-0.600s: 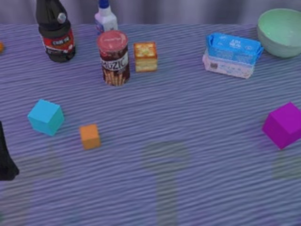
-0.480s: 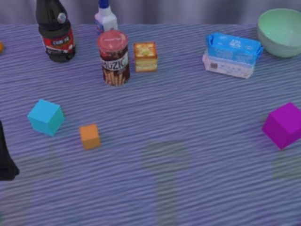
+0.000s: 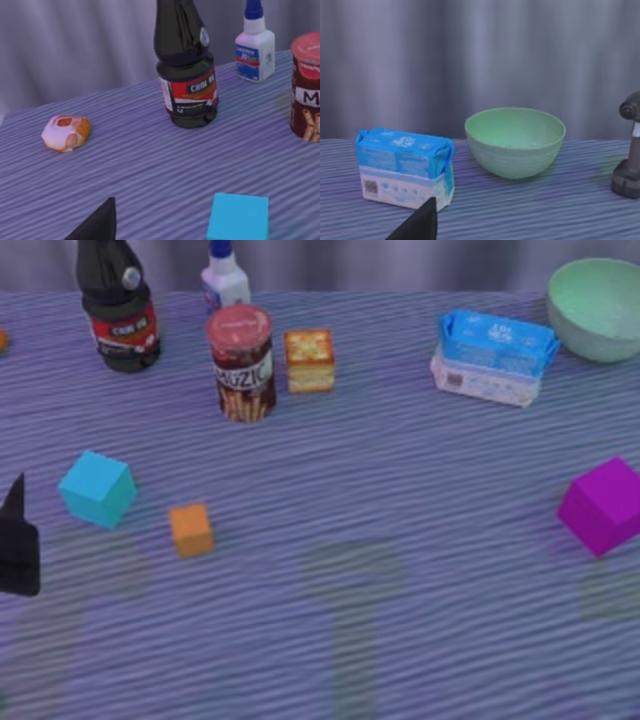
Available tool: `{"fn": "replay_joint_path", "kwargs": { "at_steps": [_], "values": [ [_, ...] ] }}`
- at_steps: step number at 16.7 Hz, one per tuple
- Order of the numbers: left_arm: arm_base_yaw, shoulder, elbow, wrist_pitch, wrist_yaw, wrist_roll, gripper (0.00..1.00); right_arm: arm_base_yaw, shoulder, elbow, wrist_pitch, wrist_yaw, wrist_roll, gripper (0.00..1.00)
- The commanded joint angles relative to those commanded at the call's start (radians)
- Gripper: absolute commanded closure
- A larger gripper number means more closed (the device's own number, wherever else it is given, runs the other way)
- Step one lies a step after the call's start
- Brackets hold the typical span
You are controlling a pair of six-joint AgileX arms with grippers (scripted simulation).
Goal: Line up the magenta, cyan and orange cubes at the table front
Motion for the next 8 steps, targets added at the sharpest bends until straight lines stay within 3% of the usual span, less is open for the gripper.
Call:
{"fn": "replay_joint_path", "kwargs": {
  "at_steps": [8],
  "values": [
    [-0.140, 0.882, 0.586, -0.424, 0.000, 0.373, 0.00, 0.000, 0.000, 0.000, 0.000, 0.000, 0.000, 0.00]
  ]
}}
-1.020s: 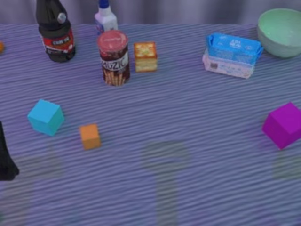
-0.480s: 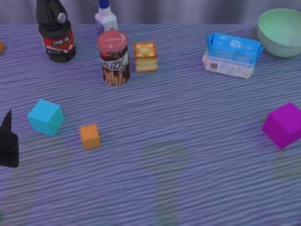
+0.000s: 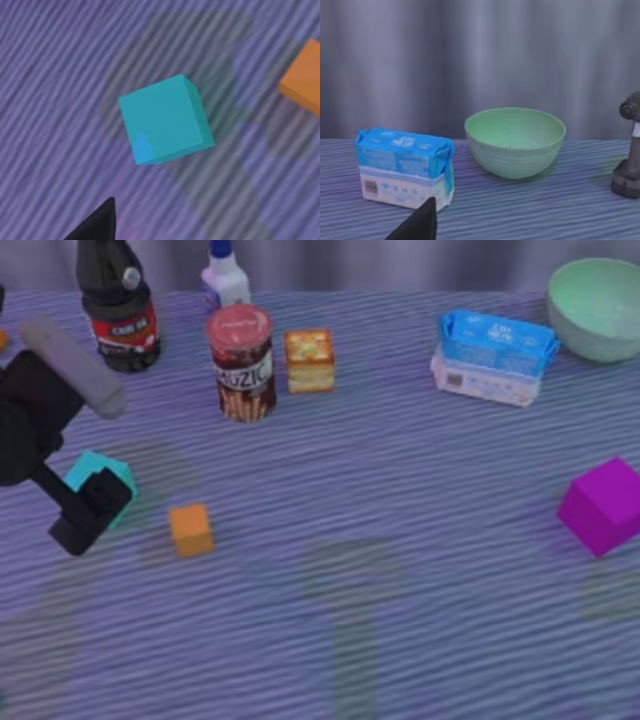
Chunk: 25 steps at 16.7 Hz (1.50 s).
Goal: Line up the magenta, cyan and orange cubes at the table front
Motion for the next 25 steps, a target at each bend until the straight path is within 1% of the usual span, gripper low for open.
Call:
{"fn": "replay_joint_path", "kwargs": {
  "at_steps": [3, 6, 9, 12, 19, 21, 25],
  "values": [
    [-0.050, 0.298, 0.205, -0.148, 0.001, 0.131, 0.00, 0.000, 0.000, 0.000, 0.000, 0.000, 0.000, 0.00],
    [-0.093, 0.529, 0.385, -0.269, 0.002, 0.243, 0.00, 0.000, 0.000, 0.000, 0.000, 0.000, 0.000, 0.00],
    [-0.124, 0.696, 0.523, -0.354, 0.001, 0.326, 0.00, 0.000, 0.000, 0.000, 0.000, 0.000, 0.000, 0.00],
    [-0.141, 0.785, 0.598, -0.396, 0.000, 0.370, 0.00, 0.000, 0.000, 0.000, 0.000, 0.000, 0.000, 0.00],
    [-0.139, 0.800, 0.591, -0.381, 0.000, 0.375, 0.00, 0.000, 0.000, 0.000, 0.000, 0.000, 0.000, 0.00],
    [-0.140, 0.829, 0.561, -0.324, 0.000, 0.376, 0.00, 0.000, 0.000, 0.000, 0.000, 0.000, 0.000, 0.00],
    [-0.140, 0.909, 0.478, -0.145, 0.001, 0.376, 0.00, 0.000, 0.000, 0.000, 0.000, 0.000, 0.000, 0.00]
  ]
}}
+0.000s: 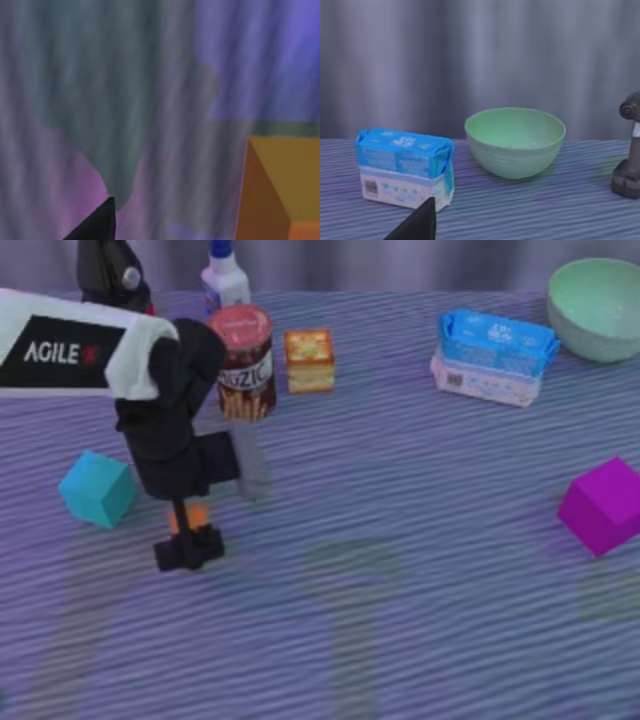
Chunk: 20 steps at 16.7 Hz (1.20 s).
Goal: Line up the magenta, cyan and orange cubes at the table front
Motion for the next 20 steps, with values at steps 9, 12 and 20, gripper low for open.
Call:
{"fn": "replay_joint_path", "kwargs": {
  "at_steps": [9, 12, 20],
  "values": [
    [0.000, 0.032, -0.029, 0.050, 0.000, 0.001, 0.23, 0.000, 0.000, 0.000, 0.000, 0.000, 0.000, 0.00],
    [0.000, 0.032, -0.029, 0.050, 0.000, 0.001, 0.45, 0.000, 0.000, 0.000, 0.000, 0.000, 0.000, 0.00],
    [0.000, 0.032, -0.029, 0.050, 0.000, 0.001, 1.00, 0.000, 0.000, 0.000, 0.000, 0.000, 0.000, 0.00]
  ]
}}
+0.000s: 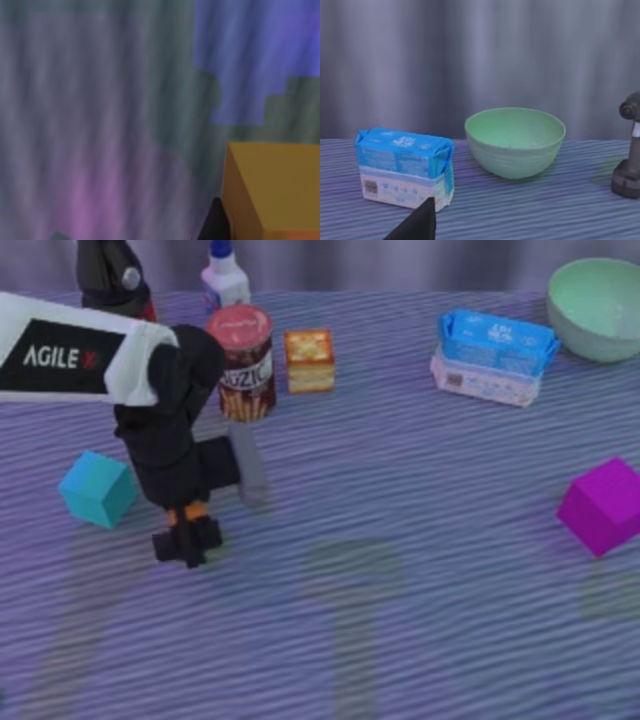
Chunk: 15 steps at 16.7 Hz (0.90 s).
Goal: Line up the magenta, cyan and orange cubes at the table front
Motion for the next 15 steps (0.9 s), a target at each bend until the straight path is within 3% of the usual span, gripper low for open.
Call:
{"fn": "replay_joint_path", "kwargs": {
  "at_steps": [7, 15],
  "values": [
    [0.000, 0.000, 0.000, 0.000, 0.000, 0.000, 1.00, 0.000, 0.000, 0.000, 0.000, 0.000, 0.000, 0.00],
    [0.014, -0.124, 0.105, -0.232, 0.016, -0.019, 1.00, 0.000, 0.000, 0.000, 0.000, 0.000, 0.000, 0.00]
  ]
}}
